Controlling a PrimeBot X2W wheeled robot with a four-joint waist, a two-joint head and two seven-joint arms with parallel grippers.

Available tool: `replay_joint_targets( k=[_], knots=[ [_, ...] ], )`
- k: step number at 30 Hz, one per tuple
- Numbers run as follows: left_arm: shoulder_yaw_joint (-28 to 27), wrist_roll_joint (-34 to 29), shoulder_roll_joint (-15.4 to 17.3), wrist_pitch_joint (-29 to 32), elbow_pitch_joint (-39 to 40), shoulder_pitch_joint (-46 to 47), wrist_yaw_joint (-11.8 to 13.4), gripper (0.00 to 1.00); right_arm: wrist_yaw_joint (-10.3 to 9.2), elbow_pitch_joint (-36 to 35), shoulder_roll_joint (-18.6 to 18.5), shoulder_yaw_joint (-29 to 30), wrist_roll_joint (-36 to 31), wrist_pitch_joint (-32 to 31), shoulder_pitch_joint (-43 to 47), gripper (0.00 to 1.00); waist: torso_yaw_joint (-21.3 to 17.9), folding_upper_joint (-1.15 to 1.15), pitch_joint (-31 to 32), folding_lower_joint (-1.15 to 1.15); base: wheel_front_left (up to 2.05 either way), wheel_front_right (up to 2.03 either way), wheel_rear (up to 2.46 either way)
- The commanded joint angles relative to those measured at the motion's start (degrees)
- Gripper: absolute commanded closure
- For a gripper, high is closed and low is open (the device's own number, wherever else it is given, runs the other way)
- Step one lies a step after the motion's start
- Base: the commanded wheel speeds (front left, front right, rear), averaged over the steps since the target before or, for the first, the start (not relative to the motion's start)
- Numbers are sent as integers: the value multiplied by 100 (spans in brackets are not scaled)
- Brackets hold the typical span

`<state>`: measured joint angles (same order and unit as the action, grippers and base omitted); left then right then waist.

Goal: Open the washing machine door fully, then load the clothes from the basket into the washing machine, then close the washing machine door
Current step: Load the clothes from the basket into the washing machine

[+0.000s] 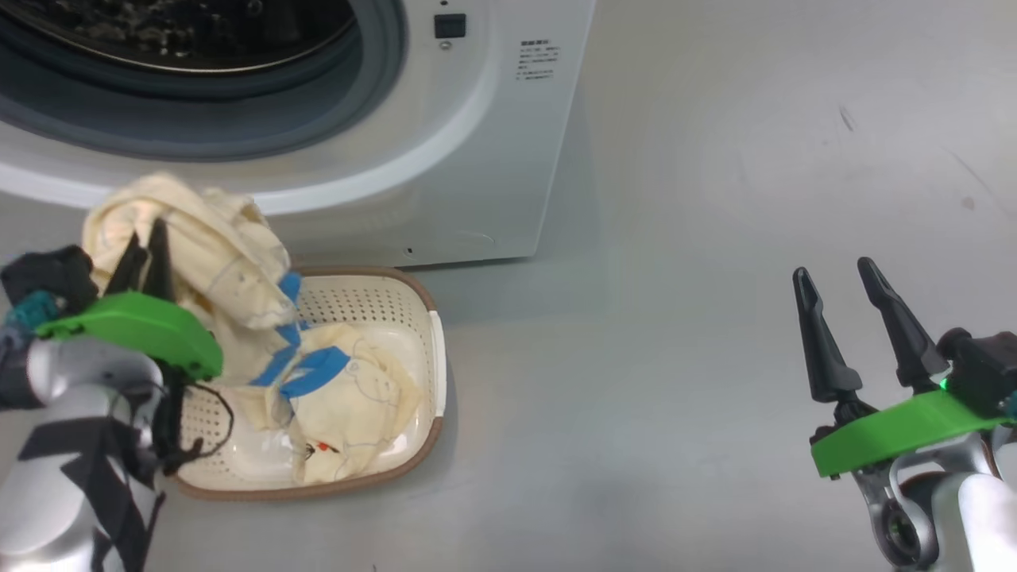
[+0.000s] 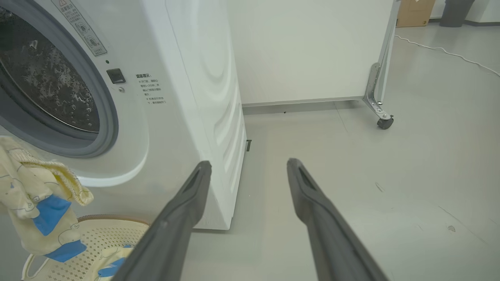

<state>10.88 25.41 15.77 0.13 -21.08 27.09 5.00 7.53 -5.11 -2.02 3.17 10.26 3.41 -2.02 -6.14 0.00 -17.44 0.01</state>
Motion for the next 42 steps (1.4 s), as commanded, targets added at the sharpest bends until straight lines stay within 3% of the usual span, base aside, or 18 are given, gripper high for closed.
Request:
replay_joint_targets(
  k=[1, 13, 28, 34, 42],
  knots=[
    [-301, 49, 368, 106, 53, 474, -57, 100, -4, -83, -86, -148, 85, 132, -238, 0, -320, 0, -306, -1, 0, 0, 0],
    [-371, 252, 1059, 1423, -401, 1916, -343, 100, -4, 404, -86, -411, 356, 590, -563, 0, -914, 0, -918, -1, 0, 0, 0],
    [-532, 253, 1974, 2444, -671, 3529, -397, 100, -4, 922, -86, -943, 772, 999, -979, 0, -1513, 0, -1633, -1, 0, 0, 0],
    [-539, 57, 2292, 2313, -673, 4044, -386, 100, -4, 1058, -86, -1147, 950, 1097, -1162, 0, -1730, 0, -1951, -1, 0, 0, 0],
    [-447, -404, 2556, 1044, -745, 4623, -495, 100, -4, 1196, -86, -1271, 1124, 1150, -1335, 0, -1906, 0, -2231, -1, 0, 0, 0]
  ],
)
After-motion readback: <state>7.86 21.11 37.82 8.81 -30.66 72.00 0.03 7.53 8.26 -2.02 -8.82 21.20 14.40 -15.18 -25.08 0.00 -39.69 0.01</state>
